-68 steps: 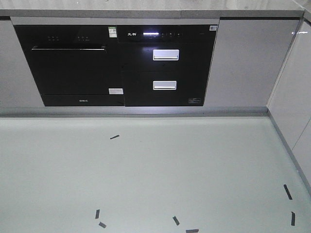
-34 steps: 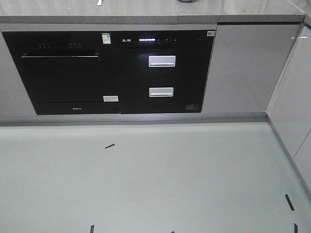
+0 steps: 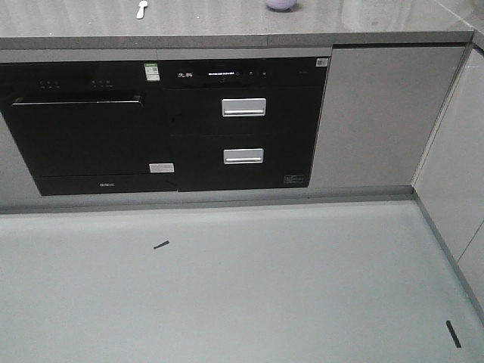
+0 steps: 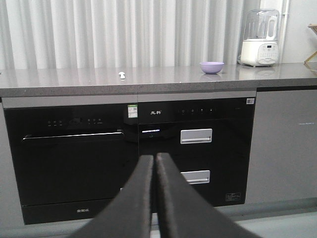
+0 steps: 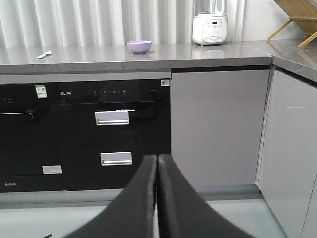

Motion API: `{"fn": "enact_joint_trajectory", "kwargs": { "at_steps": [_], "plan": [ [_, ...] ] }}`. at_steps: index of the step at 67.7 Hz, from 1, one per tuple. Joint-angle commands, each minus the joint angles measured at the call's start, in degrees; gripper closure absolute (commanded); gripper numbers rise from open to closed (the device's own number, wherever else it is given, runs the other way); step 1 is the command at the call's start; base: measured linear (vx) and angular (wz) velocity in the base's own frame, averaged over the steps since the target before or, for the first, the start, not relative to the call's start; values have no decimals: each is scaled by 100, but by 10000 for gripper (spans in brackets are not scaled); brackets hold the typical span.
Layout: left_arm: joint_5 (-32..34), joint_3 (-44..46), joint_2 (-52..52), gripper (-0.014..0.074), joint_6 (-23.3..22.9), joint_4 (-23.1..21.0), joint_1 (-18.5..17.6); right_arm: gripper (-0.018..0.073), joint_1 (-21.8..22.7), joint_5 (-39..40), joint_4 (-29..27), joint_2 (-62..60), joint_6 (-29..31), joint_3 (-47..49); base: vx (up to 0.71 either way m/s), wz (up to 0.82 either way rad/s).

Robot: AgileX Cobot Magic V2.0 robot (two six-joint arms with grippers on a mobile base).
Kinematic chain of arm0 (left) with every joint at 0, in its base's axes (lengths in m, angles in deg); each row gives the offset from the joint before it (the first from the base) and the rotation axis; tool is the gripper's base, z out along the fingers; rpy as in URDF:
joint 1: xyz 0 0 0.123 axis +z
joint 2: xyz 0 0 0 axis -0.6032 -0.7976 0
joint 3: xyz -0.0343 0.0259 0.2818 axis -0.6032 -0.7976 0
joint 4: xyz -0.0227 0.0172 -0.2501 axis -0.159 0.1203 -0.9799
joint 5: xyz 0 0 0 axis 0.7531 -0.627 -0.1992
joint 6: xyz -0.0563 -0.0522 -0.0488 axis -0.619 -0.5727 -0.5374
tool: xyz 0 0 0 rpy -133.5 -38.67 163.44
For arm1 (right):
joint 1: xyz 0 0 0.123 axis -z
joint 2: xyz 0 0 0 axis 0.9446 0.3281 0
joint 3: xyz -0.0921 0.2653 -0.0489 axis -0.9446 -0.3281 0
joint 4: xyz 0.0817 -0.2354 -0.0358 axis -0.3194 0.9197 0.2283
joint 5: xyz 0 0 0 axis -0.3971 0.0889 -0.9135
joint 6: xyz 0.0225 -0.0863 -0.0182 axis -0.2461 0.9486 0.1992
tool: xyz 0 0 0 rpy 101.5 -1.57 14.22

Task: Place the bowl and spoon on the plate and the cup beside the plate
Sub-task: 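Drive the base toward the counter holding the white spoon and lilac bowl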

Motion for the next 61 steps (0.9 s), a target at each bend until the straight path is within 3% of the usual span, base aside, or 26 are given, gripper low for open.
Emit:
{"fn": "enact_joint_trajectory", "kwargs": {
  "at_steps": [1, 61],
  "plan": [
    [456, 102, 78, 603, -73, -3, -32, 570, 19, 414, 21, -36, 41, -44, 17, -5],
    [456, 102, 78, 603, -73, -3, -32, 570, 19, 414, 21, -36, 41, -44, 17, 0]
  ]
}}
